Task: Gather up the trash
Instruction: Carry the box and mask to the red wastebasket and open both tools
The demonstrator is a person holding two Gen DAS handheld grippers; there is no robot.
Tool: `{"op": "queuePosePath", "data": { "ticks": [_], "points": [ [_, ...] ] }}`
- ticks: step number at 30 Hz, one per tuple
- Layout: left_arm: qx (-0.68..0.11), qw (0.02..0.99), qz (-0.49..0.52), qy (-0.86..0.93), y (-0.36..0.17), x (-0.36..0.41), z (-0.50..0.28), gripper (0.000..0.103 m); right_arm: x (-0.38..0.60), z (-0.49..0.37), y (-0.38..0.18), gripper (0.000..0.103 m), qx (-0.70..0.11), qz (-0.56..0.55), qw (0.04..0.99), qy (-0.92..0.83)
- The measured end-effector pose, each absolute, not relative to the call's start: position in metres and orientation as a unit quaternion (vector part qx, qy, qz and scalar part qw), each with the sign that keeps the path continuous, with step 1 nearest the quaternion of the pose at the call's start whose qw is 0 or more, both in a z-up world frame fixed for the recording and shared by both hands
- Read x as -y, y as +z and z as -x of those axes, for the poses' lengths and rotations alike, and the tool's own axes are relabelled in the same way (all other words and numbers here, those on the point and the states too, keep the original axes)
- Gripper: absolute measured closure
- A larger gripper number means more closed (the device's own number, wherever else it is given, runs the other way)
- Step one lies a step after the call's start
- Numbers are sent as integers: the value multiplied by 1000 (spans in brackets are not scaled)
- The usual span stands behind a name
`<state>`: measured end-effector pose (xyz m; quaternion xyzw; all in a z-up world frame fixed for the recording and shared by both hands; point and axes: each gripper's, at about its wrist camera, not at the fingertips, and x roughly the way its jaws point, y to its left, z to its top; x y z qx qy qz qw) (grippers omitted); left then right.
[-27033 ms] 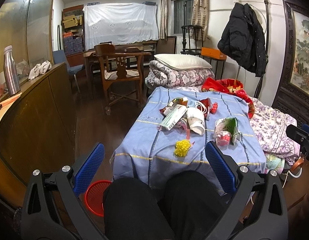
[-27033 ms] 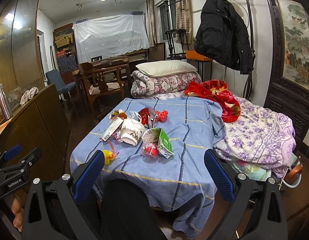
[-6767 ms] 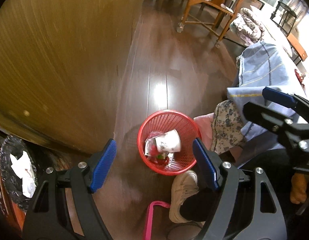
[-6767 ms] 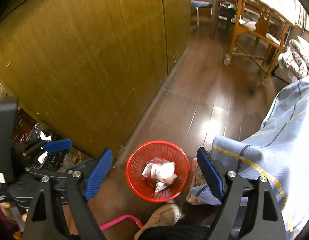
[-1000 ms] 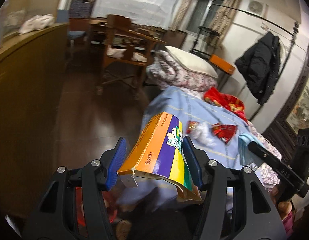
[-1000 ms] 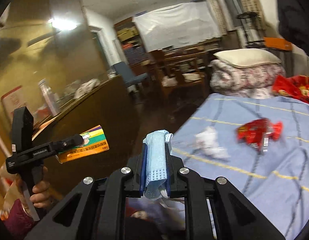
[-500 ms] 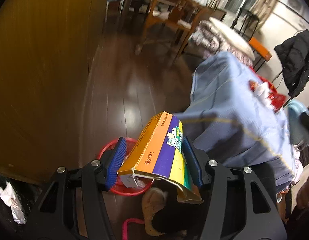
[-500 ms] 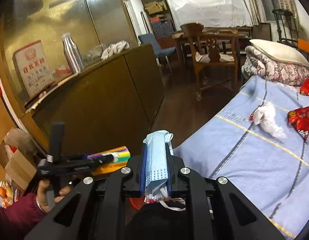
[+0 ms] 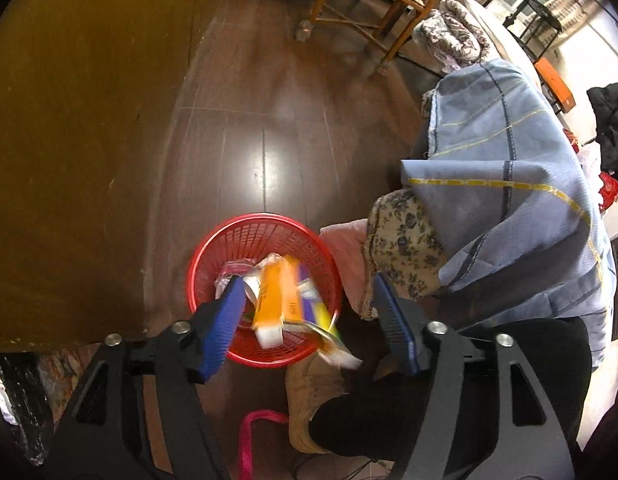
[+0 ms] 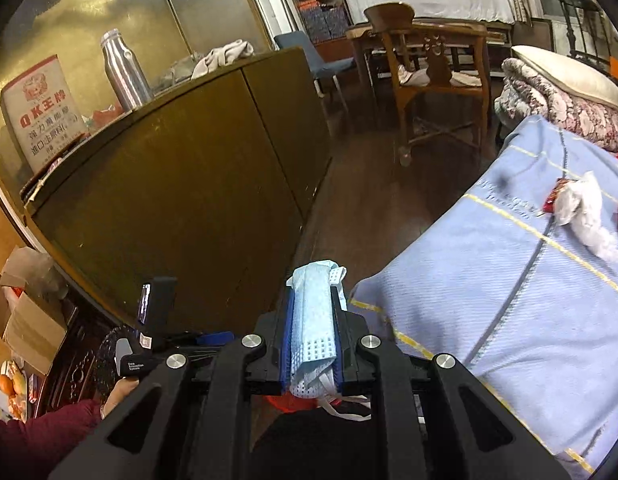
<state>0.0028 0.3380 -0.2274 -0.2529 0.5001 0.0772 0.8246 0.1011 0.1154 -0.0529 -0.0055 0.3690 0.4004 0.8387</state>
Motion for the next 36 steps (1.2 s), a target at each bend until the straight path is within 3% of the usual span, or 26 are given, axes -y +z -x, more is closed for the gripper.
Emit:
{"op": "queuePosePath", "data": {
  "ticks": [7, 18, 22, 26, 36],
  "points": [
    [-501, 830, 218, 108, -214, -340, 20, 25, -154, -106, -64, 86, -398, 19, 810, 431],
    [-521, 817, 201, 141, -215, -349, 79, 24, -247, -111, -113, 85, -479, 95, 750, 447],
    [-518, 817, 208, 142, -215, -353, 81, 24, -271, -114, -122, 79, -494, 123, 742, 436],
    [-517, 818, 210, 138, -214, -351, 80, 24, -276, -115, -118, 50, -477, 124, 755, 431],
    [-511, 825, 198, 137, -206, -342, 76, 24, -262, -116, -120, 49, -464, 100, 761, 441]
  ]
}}
